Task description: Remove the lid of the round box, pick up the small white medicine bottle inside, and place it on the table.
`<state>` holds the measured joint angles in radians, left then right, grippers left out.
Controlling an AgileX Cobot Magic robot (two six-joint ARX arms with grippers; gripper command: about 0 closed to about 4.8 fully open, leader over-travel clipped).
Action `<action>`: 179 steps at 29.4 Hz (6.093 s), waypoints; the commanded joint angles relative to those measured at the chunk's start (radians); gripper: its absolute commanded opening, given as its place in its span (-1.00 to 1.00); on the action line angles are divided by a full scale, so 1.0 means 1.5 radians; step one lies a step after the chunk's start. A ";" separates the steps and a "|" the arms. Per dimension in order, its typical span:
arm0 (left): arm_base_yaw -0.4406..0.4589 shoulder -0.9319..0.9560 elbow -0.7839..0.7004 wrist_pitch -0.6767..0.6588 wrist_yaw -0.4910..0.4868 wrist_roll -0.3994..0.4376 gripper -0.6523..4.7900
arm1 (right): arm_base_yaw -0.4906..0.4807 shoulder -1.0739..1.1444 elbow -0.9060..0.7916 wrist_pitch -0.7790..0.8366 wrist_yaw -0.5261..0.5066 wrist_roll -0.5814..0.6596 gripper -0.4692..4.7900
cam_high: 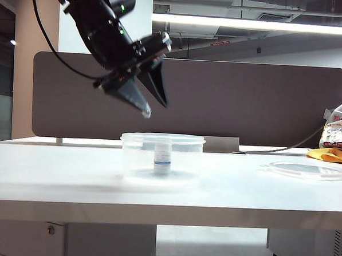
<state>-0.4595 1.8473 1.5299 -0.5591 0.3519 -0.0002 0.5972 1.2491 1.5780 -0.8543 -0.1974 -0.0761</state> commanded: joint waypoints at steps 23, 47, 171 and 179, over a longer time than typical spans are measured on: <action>-0.027 0.106 0.182 -0.144 -0.127 0.023 0.37 | 0.001 -0.004 0.001 -0.057 0.016 0.001 -0.83; -0.060 0.216 0.253 -0.160 -0.174 0.020 0.38 | 0.001 -0.004 0.001 -0.074 0.013 0.000 -0.83; 0.101 -0.059 0.552 -0.484 -0.265 -0.008 0.70 | -0.220 -0.180 -0.093 -0.022 0.020 -0.028 -0.82; 0.101 -0.285 0.308 -0.450 -0.269 -0.017 0.69 | -0.311 -0.354 -0.400 0.101 -0.062 0.006 -0.82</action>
<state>-0.3061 1.4731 2.0613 -1.2602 -0.0456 -0.0174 0.1307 0.7521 1.0222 -0.7601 -0.2787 -0.0826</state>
